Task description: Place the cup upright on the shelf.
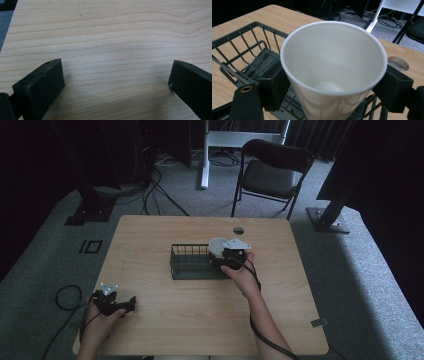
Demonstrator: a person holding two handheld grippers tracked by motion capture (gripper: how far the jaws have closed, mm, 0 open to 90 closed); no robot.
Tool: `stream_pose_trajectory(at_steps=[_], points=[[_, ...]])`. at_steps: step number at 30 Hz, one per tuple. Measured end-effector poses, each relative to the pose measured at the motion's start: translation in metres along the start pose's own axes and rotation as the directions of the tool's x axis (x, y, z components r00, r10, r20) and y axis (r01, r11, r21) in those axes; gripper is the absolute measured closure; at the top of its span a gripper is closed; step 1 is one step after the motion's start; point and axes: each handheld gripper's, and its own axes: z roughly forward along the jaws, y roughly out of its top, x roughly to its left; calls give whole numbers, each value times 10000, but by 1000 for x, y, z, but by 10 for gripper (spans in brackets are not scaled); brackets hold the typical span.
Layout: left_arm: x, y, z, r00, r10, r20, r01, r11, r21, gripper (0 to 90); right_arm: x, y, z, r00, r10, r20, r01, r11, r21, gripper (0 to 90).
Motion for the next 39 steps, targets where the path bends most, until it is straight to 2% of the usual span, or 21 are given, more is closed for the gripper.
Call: stream_pose_trajectory(at_steps=[14,15,21,28,39], points=[[0,0,0,10000,0,0,0,10000,-1,4,-2,-2,1,9995,315,-73,-316,9995,-76,203],[0,0,0,10000,-2,0,2,10000,-2,4,-3,-2,2,9988,472,-146,-473,9988,-81,196],[0,0,0,10000,1,0,-1,10000,0,4,-4,-2,-2,9979,583,-270,-587,9982,-146,126],[0,0,0,10000,-1,0,1,10000,0,4,-6,-3,-9,9984,429,-379,-436,9989,-194,118],[0,0,0,10000,1,-1,-1,10000,0,4,-11,-11,-23,9979,486,-418,-502,9980,-375,118]])
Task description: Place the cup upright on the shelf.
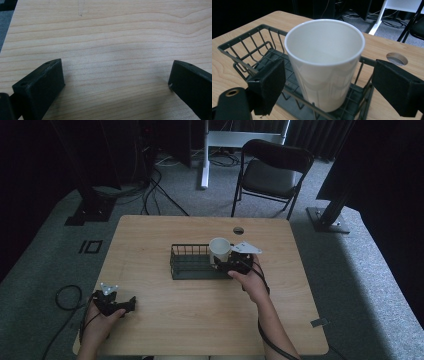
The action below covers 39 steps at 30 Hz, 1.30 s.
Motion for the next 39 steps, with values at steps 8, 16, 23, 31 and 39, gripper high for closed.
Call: stream_pose_trajectory(at_steps=[8,16,23,31,39], points=[[0,0,0,10000,1,0,-1,10000,1,4,-7,-7,-13,10000,58,70,-57,10000,-81,118],[0,0,0,10000,-4,0,4,10000,0,4,-11,-15,-23,9999,87,59,-86,9999,-114,118],[0,0,0,10000,-1,0,1,10000,0,4,-15,-26,-31,9997,168,177,-166,9998,-109,120],[0,0,0,10000,0,-1,0,10000,-1,4,-22,-41,-39,9989,298,361,-297,9996,-29,130],[0,0,0,10000,-2,-5,2,10000,-7,4,-30,-57,-44,9979,379,531,-390,9990,197,130]])
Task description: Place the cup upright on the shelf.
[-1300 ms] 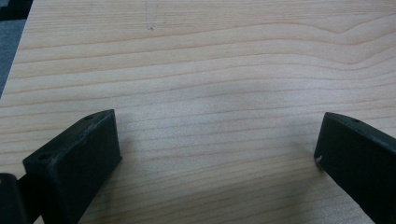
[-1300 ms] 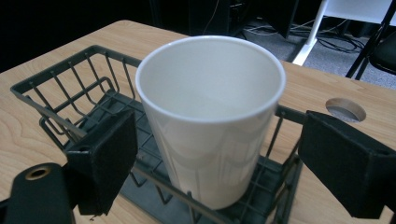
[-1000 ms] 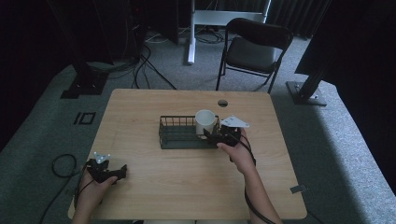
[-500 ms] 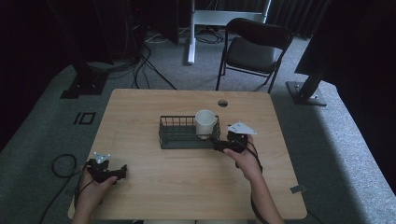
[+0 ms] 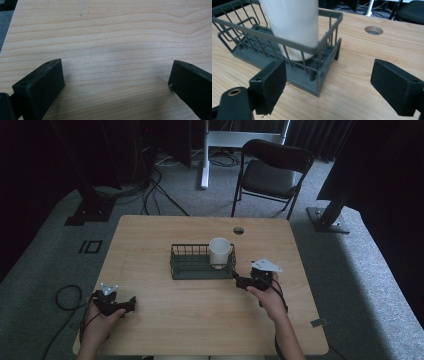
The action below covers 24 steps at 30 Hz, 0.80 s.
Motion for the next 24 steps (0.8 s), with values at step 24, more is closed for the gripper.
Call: stream_pose_trajectory(at_steps=[24], points=[[0,0,0,10000,13,-2,-13,10000,11,4,-29,-43,-10,9974,227,684,-289,9954,914,126]])
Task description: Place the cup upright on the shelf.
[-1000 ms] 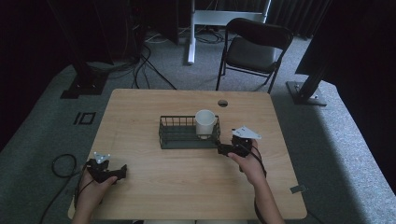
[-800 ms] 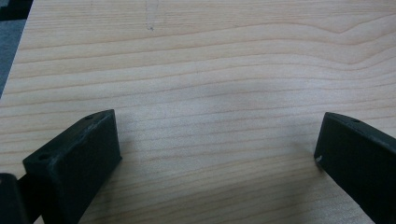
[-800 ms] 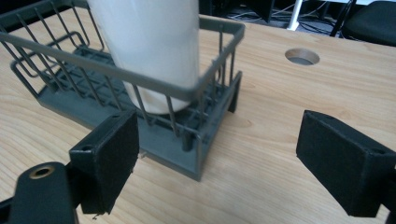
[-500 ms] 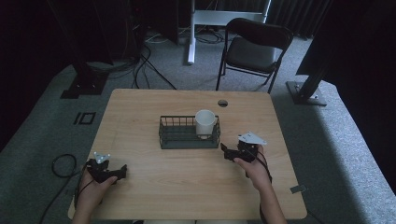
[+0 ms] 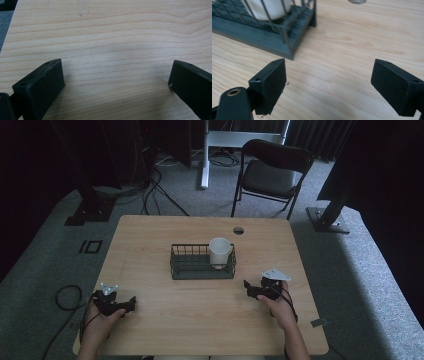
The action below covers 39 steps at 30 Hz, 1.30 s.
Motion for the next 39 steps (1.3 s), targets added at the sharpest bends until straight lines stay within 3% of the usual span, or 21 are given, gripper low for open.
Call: stream_pose_trajectory(at_steps=[16,22,29,31,39], points=[[0,0,0,10000,-2,1,2,10000,-2,5,-24,-23,-12,9977,465,489,-493,9971,572,124],[0,0,0,10000,-4,0,4,10000,-3,4,-35,-30,-17,9944,526,916,-594,9955,734,124],[0,0,0,10000,1,-1,-1,10000,-2,4,-47,-38,-21,9883,418,1467,-627,9880,1409,124],[0,0,0,10000,2,1,-2,10000,-1,4,-51,-40,-23,9845,698,1610,-973,9807,1697,121],[0,0,0,10000,0,1,0,10000,0,4,-52,-42,-26,9814,837,1725,-1129,9794,1672,122]])
